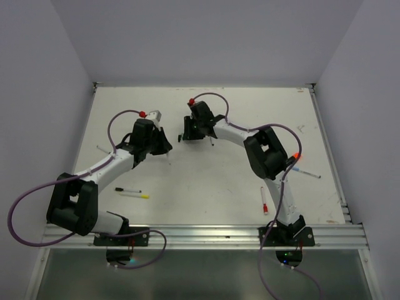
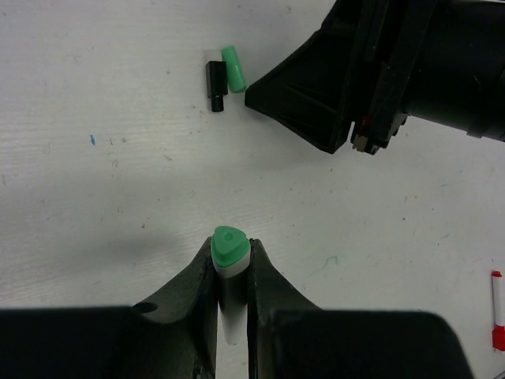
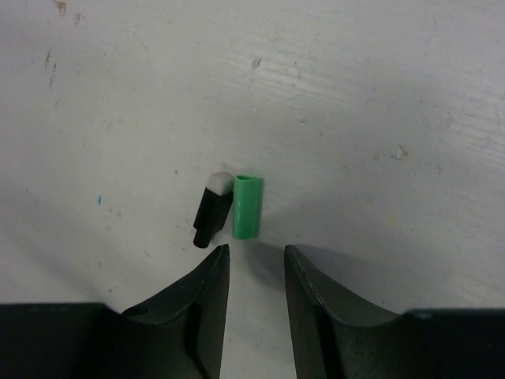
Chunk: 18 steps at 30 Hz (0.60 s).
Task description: Open the pen caps
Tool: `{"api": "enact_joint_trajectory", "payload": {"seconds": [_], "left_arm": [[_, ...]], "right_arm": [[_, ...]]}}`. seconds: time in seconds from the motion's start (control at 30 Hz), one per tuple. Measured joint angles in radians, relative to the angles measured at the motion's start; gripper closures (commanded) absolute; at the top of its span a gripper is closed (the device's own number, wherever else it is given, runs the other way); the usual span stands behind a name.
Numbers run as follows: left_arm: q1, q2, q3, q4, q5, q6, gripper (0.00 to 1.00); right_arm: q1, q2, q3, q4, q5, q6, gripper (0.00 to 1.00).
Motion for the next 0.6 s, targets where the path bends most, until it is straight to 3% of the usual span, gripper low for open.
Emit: {"api": "enact_joint_trajectory", "payload": {"seconds": [0.27, 0.43, 0.6], "left_arm": [[0.000, 0.000, 0.005, 0.002, 0.042, 0.001, 1.00], [0.007, 0.018, 0.036, 0.037, 0.127, -0.020, 1.00], [0.035, 0.055, 0.036, 0.137, 0.262, -0.094, 1.00]], "right_arm": [[-0.001, -0.224, -0.219, 0.001, -0.053, -0.062, 0.62], [0.000, -0.433, -0.449, 0.135, -0.212, -0.096, 0.60], [0.002, -0.528, -0.610, 0.287, -0.337, -0.102, 0.60]]}}
